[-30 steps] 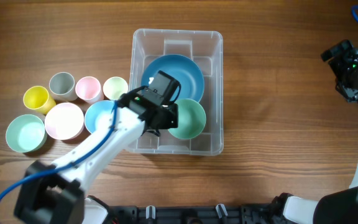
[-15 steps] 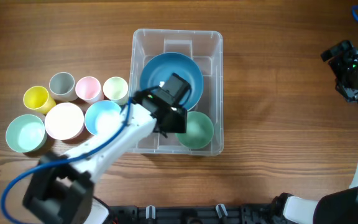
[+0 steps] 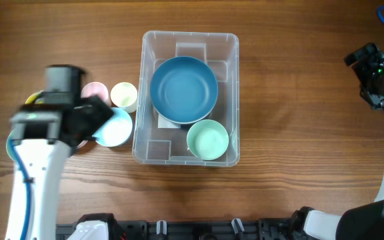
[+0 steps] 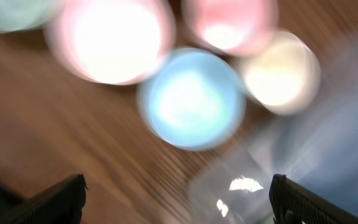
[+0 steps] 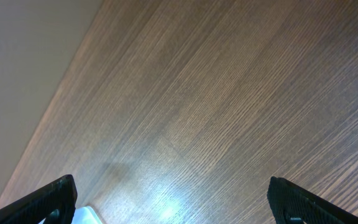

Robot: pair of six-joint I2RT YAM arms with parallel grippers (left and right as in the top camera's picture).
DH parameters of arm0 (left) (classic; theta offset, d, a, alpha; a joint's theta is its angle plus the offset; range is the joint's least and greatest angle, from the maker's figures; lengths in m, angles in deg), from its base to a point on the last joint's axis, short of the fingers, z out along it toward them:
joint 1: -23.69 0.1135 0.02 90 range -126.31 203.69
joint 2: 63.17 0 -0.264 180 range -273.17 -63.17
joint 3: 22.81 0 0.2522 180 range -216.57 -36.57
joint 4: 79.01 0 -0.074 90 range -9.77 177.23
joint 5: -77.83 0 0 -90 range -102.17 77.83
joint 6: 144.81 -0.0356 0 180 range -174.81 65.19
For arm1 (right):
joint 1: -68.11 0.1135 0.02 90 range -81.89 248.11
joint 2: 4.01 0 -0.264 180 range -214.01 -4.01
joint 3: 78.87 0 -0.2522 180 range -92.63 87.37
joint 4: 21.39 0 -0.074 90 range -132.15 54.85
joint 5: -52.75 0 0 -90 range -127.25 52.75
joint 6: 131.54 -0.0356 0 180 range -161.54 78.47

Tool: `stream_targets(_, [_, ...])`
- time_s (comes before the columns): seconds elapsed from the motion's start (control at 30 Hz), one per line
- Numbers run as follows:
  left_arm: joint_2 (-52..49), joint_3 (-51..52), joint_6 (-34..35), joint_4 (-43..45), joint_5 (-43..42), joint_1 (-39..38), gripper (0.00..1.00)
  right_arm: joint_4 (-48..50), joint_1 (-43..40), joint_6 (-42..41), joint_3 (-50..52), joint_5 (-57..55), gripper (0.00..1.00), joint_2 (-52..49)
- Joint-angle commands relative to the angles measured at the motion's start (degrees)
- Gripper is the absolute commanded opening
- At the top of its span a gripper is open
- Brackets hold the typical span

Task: Pack container
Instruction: 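Move the left gripper back and grasp the green bowl, then stack the green bowl into the mint bowl inside the bin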

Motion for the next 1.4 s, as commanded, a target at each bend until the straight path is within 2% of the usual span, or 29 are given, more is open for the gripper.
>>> stream_targets(0.0, [-0.09,4.48,5.97,0.09,3.61,14.6,0.98,0.13,0.02,-0.42,-0.17,0.48,1.0,-0.59])
stream_targets(0.1, [-0.44,9.75,5.97,5.16,4.15,29.31,1.0,0.13,0.02,-0.44,-0.17,0.48,1.0,-0.59])
stream_targets(0.2, [-2.16,12.46,5.99,8.79,0.31,40.57,1.0,0.13,0.02,-0.42,-0.17,0.48,1.0,-0.59])
stream_targets(0.37, [-7.89,14.95,6.08,15.43,-2.62,49.48,0.97,0.13,0.02,-0.42,-0.17,0.48,1.0,-0.59])
stream_targets(0.43, [-11.13,14.95,6.05,17.9,-3.82,50.93,0.94,0.13,0.02,-0.42,-0.17,0.48,1.0,-0.59])
stream_targets(0.57, [-17.18,14.95,6.01,23.61,-4.72,51.3,0.79,0.13,0.02,-0.42,-0.17,0.48,1.0,-0.59])
stream_targets(0.7, [-24.76,14.95,5.03,28.39,-6.56,51.25,0.71,0.13,0.02,-0.42,-0.17,0.48,1.0,-0.59])
stream_targets(0.87, [-28.98,14.95,2.82,30.64,-8.68,51.28,0.32,0.13,0.02,-0.42,-0.17,0.48,1.0,-0.59])
stream_targets(0.9, [-28.87,14.93,2.47,30.62,-8.66,51.28,0.17,0.13,0.02,-0.42,-0.17,0.48,0.99,-0.59])
stream_targets(0.93, [-28.59,14.93,2.1,30.58,-9.01,51.28,0.07,0.13,0.02,-0.42,-0.17,0.48,1.0,-0.59])
stream_targets(0.97, [-28.26,14.93,1.9,30.38,-9.44,51.28,0.04,0.13,0.02,-0.42,-0.17,0.48,1.0,-0.59])
stream_targets(1.13, [-23.3,14.88,2.27,26.91,-9.49,51.28,0.04,0.13,0.02,-0.42,-0.17,0.48,1.0,-0.59])
stream_targets(1.3, [-11.43,14.75,3.17,22.47,-10.21,51.25,0.04,0.13,0.02,-0.44,-0.17,0.46,1.0,-0.59])
stream_targets(1.37, [-4.79,14.08,1.18,20.79,-13.49,51.1,0.04,0.13,0.02,-0.42,-0.17,0.48,1.0,-0.59])
